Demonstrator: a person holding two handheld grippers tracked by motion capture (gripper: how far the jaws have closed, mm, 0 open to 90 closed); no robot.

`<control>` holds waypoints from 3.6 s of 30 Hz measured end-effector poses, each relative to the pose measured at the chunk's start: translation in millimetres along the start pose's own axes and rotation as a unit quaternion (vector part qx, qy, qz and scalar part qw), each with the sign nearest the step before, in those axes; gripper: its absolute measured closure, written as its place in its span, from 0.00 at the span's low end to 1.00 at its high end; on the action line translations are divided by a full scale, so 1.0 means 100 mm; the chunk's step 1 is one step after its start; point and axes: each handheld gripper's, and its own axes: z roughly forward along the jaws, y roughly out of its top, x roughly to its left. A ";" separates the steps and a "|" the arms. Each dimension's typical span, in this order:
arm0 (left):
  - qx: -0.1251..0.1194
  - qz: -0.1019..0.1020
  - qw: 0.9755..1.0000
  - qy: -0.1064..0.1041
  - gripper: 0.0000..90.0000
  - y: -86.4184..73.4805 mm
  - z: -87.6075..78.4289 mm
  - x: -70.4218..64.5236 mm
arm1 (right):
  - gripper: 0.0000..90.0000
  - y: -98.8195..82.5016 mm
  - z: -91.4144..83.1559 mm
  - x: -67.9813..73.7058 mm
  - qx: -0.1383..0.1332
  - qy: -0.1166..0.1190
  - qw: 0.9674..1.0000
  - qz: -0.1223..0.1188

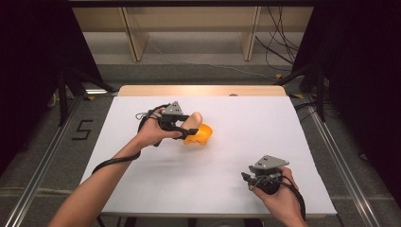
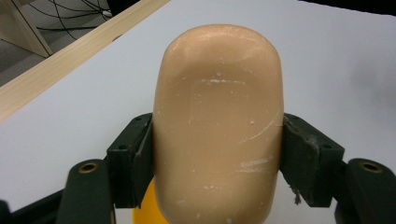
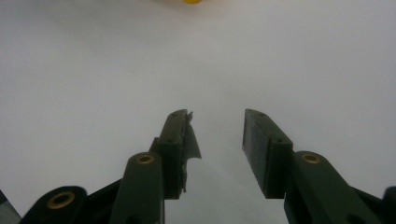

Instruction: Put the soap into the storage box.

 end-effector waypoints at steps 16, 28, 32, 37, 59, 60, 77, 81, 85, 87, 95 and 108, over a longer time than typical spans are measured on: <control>0.001 -0.006 1.000 0.001 0.36 -0.01 0.06 0.01 | 0.68 0.00 0.00 0.00 0.001 0.001 1.000 0.000; 0.005 -0.009 1.000 0.002 0.36 -0.02 0.09 0.02 | 0.68 0.00 0.00 -0.01 -0.001 0.001 1.000 0.001; 0.009 -0.009 1.000 0.001 0.36 -0.02 0.11 0.01 | 0.68 0.00 0.00 0.00 -0.002 0.001 1.000 0.000; 0.015 -0.005 1.000 0.000 0.36 -0.03 0.14 0.01 | 0.68 0.00 -0.01 0.00 0.000 0.002 1.000 0.008; 0.038 -0.001 0.999 0.004 0.35 -0.05 0.17 0.01 | 0.68 0.00 -0.01 0.01 0.003 0.004 1.000 0.008; 0.039 -0.001 0.999 0.004 0.35 -0.05 0.17 0.01 | 0.68 0.00 -0.01 0.01 0.003 0.004 1.000 0.007; 0.011 -0.004 1.000 0.010 0.37 0.06 0.08 -0.01 | 0.67 -0.01 0.00 0.00 0.001 0.002 1.000 0.004; 0.005 -0.007 1.000 0.009 0.37 0.06 0.00 -0.04 | 0.67 0.00 -0.01 -0.01 0.003 0.004 1.000 0.007; -0.001 -0.016 1.000 0.009 0.37 0.07 -0.10 -0.07 | 0.67 0.00 -0.01 0.00 0.003 0.004 1.000 0.009; -0.001 -0.020 1.000 0.005 0.37 0.06 -0.16 -0.10 | 0.67 0.00 -0.01 0.00 0.001 0.003 1.000 0.009; 0.003 -0.030 0.999 0.029 0.36 -0.08 -0.42 -0.26 | 0.67 0.00 -0.02 0.00 0.006 0.003 1.000 0.006; 0.009 -0.058 0.997 0.057 0.36 -0.46 -0.86 -0.39 | 0.67 0.01 0.00 0.01 0.007 0.002 1.000 0.012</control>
